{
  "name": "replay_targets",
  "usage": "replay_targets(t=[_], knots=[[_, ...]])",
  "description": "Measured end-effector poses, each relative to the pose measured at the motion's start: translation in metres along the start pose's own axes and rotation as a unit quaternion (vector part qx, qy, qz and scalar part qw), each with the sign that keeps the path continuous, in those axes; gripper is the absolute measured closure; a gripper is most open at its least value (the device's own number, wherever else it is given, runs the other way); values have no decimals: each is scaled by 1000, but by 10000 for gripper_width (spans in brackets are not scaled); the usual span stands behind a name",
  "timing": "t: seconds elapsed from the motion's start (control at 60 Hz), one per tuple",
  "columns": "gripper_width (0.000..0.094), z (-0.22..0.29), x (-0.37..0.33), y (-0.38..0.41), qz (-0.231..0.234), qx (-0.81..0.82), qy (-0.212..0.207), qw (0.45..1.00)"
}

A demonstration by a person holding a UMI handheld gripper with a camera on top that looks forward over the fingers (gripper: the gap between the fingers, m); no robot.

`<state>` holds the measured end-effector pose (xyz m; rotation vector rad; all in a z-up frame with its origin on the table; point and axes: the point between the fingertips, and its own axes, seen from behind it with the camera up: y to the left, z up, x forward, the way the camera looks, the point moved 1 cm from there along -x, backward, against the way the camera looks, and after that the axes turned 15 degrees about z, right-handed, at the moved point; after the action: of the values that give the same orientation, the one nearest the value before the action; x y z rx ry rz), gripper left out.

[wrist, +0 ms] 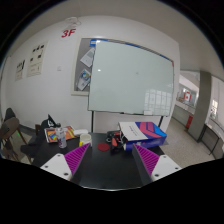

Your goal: Pour water

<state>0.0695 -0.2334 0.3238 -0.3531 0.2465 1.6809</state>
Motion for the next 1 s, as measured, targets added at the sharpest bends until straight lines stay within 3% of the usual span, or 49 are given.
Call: replay_targets(t=[0.2, 0.55, 0.85, 1.0], knots=[[93, -29, 16, 10, -4, 1, 23, 1000], [95, -162, 111, 100, 25, 2, 102, 994], [94, -161, 262, 240, 99, 42, 72, 992], [93, -142, 338, 272, 107, 37, 54, 992]])
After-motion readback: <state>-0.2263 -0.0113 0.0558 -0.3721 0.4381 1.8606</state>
